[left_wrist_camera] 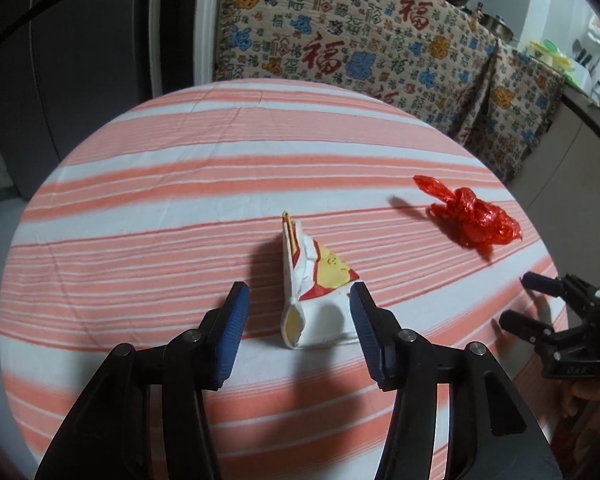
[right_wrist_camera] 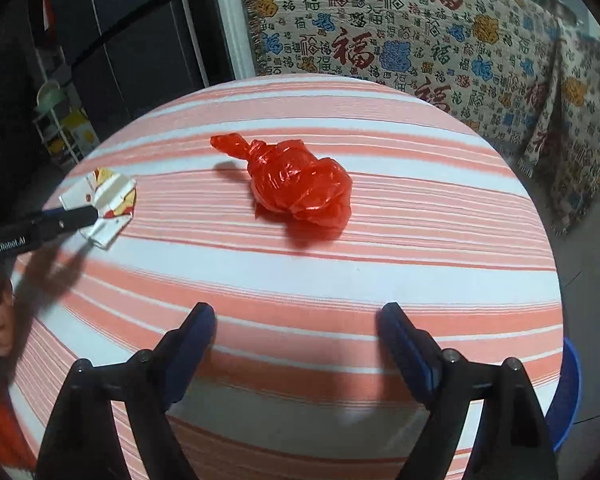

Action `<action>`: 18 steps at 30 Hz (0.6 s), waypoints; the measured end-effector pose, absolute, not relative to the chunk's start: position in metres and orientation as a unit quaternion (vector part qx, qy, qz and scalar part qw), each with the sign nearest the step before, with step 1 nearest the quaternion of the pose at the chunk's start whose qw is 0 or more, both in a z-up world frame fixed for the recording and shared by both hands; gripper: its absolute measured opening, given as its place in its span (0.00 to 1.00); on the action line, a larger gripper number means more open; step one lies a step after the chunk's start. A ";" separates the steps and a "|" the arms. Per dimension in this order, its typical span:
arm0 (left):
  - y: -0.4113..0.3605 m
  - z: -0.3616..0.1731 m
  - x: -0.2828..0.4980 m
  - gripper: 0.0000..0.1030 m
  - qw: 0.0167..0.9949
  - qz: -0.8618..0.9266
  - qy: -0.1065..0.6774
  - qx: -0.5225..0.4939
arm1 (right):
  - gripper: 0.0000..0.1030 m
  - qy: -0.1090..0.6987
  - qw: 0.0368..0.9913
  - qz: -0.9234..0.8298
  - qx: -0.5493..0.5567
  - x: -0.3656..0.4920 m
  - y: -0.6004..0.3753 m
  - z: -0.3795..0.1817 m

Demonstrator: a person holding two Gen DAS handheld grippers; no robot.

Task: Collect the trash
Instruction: 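Hold the white packet with the left tool while the right tool grasps the red plastic bag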

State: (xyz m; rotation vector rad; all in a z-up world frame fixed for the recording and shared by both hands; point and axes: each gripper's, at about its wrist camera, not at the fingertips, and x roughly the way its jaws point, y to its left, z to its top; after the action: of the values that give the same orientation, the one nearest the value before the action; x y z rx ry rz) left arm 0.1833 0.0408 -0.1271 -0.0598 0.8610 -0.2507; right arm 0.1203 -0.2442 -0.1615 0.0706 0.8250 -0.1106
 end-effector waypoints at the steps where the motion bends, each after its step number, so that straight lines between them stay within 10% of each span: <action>1: 0.040 -0.129 0.185 0.52 0.901 -0.119 0.416 -0.024 | 0.91 0.405 0.912 -0.051 0.026 0.122 -0.242 -0.162; 9: 0.039 -0.134 0.190 0.47 0.900 -0.122 0.418 -0.022 | 0.94 0.408 0.913 -0.019 -0.017 0.138 -0.253 -0.148; 18: 0.033 -0.135 0.192 0.13 0.898 -0.128 0.420 -0.010 | 0.84 0.421 0.900 0.037 -0.103 0.194 -0.245 -0.126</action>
State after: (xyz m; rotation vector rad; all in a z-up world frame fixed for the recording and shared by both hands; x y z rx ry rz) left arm 0.1919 0.0331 -0.1347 -0.0201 0.8699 -0.2641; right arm 0.1942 -0.2455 -0.1260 -0.2126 0.8722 0.0763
